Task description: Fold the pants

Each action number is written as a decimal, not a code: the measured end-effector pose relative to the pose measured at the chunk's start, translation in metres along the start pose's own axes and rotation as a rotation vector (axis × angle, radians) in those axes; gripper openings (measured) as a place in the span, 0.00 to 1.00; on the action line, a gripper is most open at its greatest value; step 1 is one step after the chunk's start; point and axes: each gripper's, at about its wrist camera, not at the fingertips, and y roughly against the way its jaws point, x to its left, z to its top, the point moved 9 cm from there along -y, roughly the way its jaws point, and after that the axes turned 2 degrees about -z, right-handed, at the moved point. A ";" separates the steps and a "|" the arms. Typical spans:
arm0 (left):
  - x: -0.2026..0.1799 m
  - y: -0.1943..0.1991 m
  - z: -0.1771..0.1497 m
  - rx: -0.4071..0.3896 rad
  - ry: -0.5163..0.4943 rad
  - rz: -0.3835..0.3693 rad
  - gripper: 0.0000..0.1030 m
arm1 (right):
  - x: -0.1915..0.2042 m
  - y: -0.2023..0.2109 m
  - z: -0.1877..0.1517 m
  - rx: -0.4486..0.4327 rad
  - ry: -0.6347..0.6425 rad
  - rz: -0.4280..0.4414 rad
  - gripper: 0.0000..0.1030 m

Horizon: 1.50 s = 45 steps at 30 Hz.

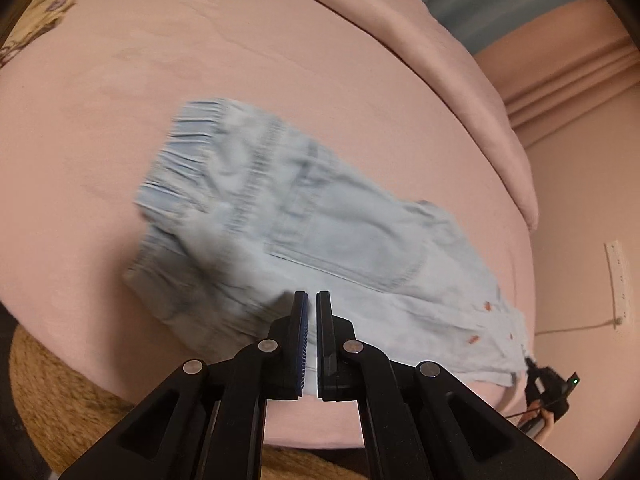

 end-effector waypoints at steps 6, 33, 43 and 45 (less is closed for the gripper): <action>-0.039 -0.026 -0.026 0.120 -0.014 -0.090 0.00 | 0.059 0.029 0.017 -0.069 0.032 0.086 0.03; -0.018 -0.005 -0.016 -0.103 0.144 -0.138 0.04 | 0.077 0.033 0.021 -0.077 0.032 0.141 0.03; 0.025 -0.024 -0.063 0.030 0.097 -0.067 0.06 | -0.008 -0.008 -0.025 0.034 -0.023 -0.058 0.03; 0.032 -0.016 -0.055 0.021 0.134 -0.080 0.07 | -0.017 -0.013 -0.029 0.062 -0.038 -0.059 0.03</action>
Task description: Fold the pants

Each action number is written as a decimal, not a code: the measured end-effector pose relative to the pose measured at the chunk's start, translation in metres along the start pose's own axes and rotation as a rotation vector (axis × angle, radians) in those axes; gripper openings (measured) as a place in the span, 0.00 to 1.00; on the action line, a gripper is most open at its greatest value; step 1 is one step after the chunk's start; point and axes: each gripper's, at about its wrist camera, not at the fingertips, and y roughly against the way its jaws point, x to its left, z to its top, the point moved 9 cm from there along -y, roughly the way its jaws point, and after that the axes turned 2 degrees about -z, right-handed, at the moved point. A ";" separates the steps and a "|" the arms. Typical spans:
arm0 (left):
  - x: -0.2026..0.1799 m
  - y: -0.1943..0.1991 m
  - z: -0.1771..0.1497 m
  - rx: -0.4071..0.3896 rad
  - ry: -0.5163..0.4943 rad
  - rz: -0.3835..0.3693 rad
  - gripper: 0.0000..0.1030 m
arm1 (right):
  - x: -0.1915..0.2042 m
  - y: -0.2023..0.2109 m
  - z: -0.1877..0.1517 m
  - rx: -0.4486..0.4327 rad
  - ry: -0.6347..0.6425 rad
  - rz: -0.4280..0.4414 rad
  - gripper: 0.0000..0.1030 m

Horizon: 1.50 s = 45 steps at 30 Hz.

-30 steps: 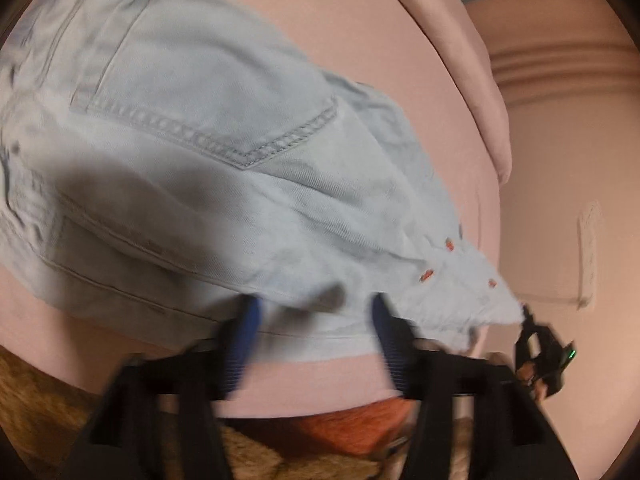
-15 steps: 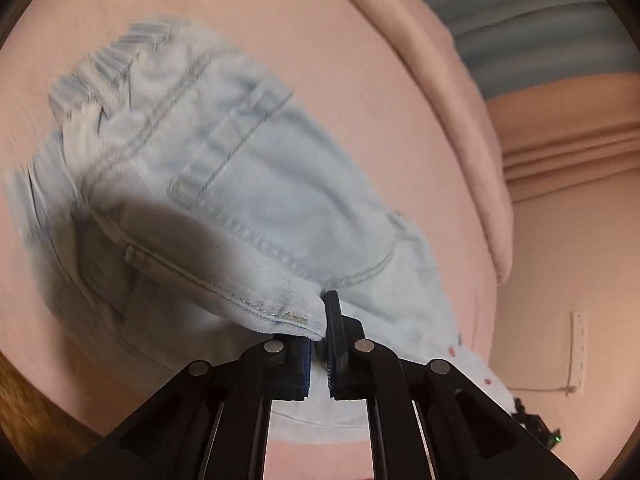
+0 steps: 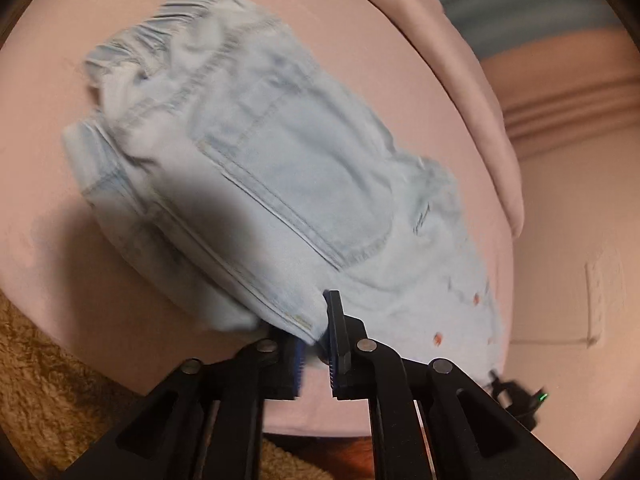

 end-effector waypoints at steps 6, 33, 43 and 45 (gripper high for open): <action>-0.004 0.040 0.036 -0.137 -0.024 0.015 0.18 | 0.005 0.008 0.005 -0.021 0.018 0.008 0.03; 0.044 0.050 0.041 -0.203 -0.022 0.202 0.00 | 0.020 0.017 0.039 -0.092 0.075 -0.028 0.03; 0.019 0.097 0.063 -0.267 -0.119 0.186 0.00 | 0.031 0.019 0.025 -0.041 0.216 -0.189 0.18; 0.015 0.104 0.077 -0.291 -0.138 0.166 0.01 | 0.057 0.027 0.023 -0.061 0.278 -0.184 0.49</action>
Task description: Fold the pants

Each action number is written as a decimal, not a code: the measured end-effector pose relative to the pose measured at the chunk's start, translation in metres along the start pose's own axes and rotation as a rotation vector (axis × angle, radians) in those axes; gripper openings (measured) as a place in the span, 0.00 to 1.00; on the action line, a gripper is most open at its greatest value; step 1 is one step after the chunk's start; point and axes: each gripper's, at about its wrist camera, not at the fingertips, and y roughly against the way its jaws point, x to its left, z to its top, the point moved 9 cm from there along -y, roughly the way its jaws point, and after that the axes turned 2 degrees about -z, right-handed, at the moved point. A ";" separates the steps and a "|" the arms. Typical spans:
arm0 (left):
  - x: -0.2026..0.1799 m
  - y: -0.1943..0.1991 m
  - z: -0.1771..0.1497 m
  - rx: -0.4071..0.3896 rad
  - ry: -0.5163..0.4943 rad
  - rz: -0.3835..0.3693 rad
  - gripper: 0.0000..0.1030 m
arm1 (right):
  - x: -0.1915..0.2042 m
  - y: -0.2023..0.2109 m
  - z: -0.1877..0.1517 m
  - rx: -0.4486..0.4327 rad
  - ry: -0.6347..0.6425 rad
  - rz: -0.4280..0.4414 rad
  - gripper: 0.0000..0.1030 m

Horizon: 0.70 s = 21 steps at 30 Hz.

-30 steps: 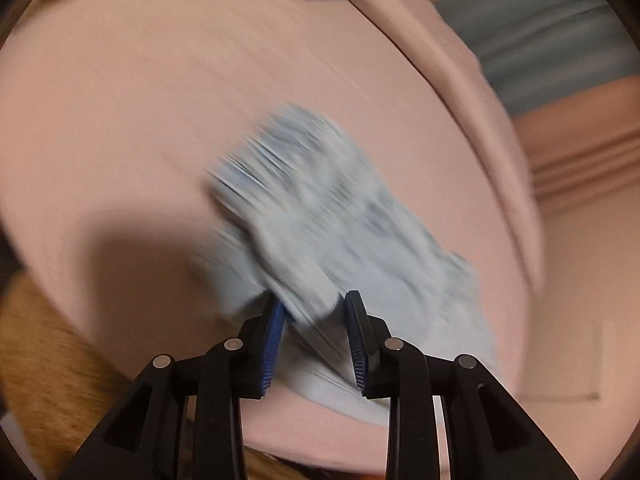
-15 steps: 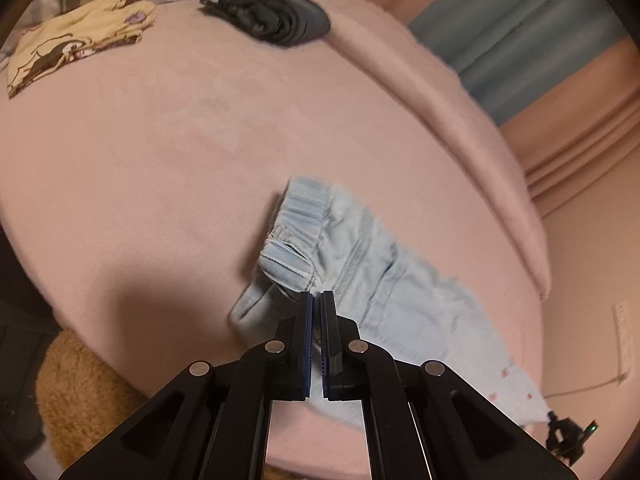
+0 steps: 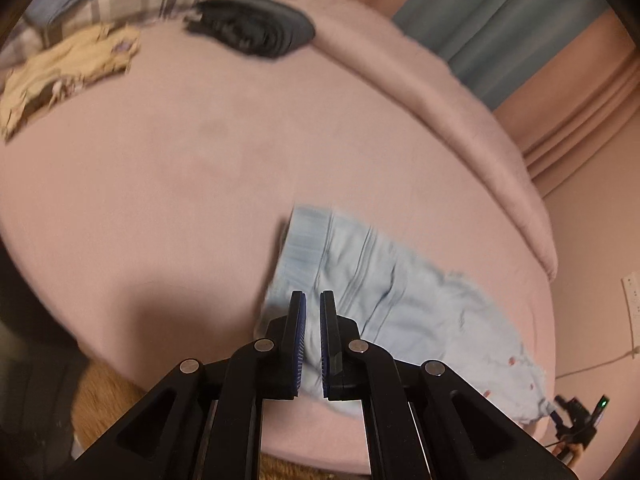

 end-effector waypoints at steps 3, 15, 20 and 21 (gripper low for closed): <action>-0.003 -0.010 0.021 -0.001 -0.029 0.007 0.25 | 0.075 0.012 -0.002 0.013 0.137 0.113 0.52; 0.001 -0.111 0.021 0.188 -0.093 -0.032 0.66 | 0.377 -0.032 -0.139 0.395 0.609 0.521 0.52; -0.006 -0.103 0.008 0.146 -0.159 -0.076 0.31 | 0.415 -0.067 -0.177 0.469 0.734 0.465 0.52; -0.006 -0.100 0.007 0.136 -0.163 -0.072 0.31 | 0.416 -0.072 -0.174 0.481 0.745 0.450 0.52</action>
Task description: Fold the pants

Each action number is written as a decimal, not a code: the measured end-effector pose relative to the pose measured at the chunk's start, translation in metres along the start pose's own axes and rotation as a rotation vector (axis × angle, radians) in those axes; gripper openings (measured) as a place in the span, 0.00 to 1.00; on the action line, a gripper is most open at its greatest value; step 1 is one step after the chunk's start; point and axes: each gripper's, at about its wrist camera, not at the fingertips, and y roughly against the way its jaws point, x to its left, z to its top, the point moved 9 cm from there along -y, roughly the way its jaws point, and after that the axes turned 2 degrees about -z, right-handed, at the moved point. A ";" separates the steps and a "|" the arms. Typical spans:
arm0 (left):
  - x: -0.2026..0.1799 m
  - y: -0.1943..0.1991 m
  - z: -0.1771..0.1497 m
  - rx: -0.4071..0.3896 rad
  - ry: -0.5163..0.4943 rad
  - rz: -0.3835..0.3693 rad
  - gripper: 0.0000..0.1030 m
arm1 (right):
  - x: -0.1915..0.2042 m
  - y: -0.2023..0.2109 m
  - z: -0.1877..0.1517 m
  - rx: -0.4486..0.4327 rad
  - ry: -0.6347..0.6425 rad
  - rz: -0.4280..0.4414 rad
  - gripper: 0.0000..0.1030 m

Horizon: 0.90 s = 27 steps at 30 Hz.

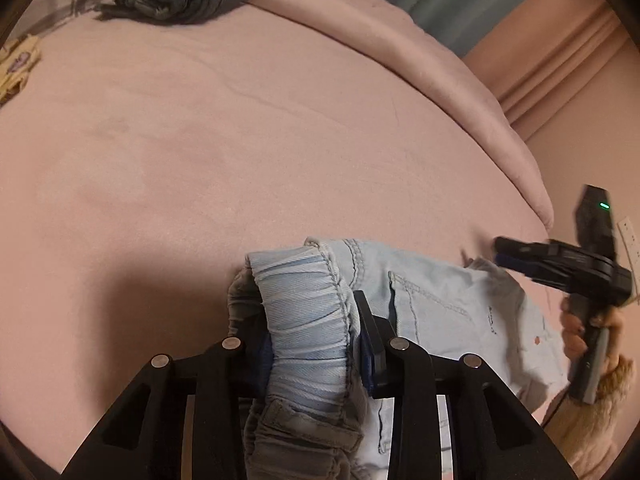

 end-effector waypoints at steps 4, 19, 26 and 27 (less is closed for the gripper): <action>-0.006 0.025 0.002 -0.078 -0.009 0.010 0.29 | -0.004 -0.020 -0.013 0.085 0.042 -0.020 0.20; -0.001 0.014 -0.006 -0.026 -0.064 0.117 0.30 | 0.006 -0.031 0.001 0.003 0.091 -0.092 0.07; 0.001 0.016 -0.007 -0.012 -0.014 0.080 0.34 | 0.001 -0.020 0.005 -0.055 0.047 -0.073 0.17; 0.003 0.020 -0.008 -0.005 -0.006 0.072 0.35 | -0.006 -0.009 0.003 -0.080 0.027 -0.072 0.29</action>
